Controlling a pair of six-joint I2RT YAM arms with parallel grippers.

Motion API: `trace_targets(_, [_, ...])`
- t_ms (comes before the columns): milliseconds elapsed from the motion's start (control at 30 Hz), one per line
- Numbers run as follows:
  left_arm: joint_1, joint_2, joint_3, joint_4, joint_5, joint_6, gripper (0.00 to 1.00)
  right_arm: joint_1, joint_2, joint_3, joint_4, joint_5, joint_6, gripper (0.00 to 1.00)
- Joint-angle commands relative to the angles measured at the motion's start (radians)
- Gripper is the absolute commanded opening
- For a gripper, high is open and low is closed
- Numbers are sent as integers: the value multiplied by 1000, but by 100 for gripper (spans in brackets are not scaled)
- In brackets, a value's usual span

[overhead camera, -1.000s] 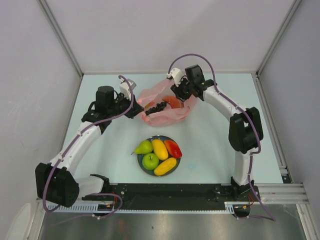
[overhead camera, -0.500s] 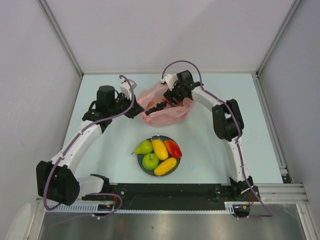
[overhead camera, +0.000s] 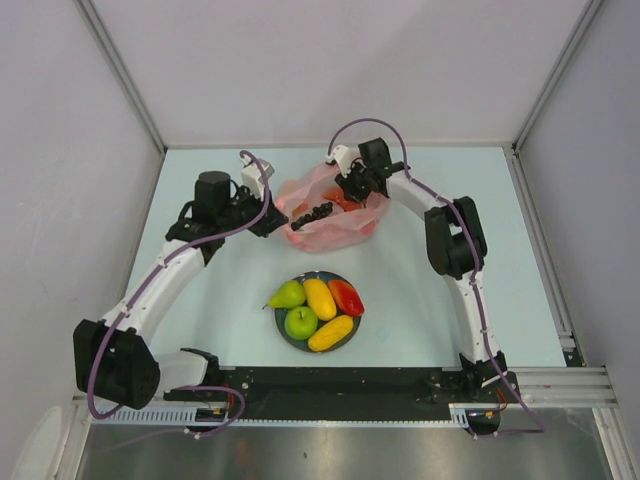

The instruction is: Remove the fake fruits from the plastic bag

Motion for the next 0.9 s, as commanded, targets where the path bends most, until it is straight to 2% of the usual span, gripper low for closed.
trace_targets(0, [0, 9, 30, 24, -1, 7, 0, -2, -60, 15, -2, 6, -12, 26])
trace_targets(367, [6, 18, 35, 65, 7, -26, 0, 12, -256, -94, -22, -31, 40, 0])
trace_targets(667, [6, 15, 35, 85, 3, -52, 0, 32, -393, -186, -37, -40, 54, 0])
trace_targets(867, [6, 1, 37, 95, -1, -59, 0, 58, -554, -328, -71, -60, 49, 0])
